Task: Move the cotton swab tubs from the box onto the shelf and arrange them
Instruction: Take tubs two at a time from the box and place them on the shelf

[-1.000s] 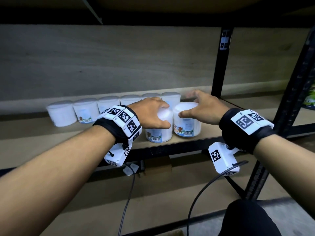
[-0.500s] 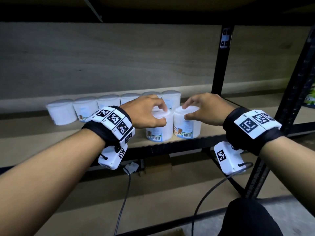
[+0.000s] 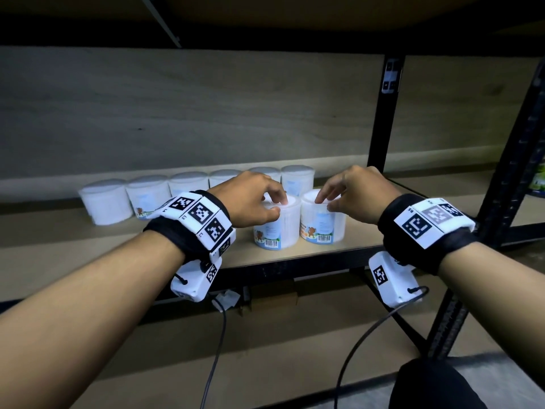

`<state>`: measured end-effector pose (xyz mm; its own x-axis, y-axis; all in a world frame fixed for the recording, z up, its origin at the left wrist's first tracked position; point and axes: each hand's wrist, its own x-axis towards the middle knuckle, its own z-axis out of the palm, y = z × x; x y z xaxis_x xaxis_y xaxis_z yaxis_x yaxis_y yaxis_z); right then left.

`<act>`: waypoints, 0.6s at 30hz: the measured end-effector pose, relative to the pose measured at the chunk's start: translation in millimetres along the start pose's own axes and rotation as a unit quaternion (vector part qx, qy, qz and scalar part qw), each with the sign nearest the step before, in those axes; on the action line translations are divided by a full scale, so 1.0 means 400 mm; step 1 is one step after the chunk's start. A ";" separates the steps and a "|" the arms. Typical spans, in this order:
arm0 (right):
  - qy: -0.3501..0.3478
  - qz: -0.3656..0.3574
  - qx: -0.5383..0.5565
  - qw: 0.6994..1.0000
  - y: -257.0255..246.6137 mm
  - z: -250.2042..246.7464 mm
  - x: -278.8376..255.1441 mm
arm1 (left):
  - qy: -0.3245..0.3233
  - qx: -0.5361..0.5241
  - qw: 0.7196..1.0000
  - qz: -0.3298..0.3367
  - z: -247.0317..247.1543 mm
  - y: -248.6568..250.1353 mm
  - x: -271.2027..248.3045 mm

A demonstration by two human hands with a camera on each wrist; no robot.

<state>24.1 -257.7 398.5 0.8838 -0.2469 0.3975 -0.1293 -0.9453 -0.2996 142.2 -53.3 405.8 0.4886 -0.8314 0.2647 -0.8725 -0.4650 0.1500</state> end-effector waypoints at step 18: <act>-0.001 0.027 -0.014 1.000 0.019 0.046 0.122 | -0.004 0.022 1.000 -0.019 0.016 -0.045 0.124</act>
<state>74.4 -272.8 399.7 0.8759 -0.2977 0.3798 -0.1895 -0.9360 -0.2966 182.1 -88.3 410.3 0.5207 -0.8155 0.2528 -0.8531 -0.5083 0.1176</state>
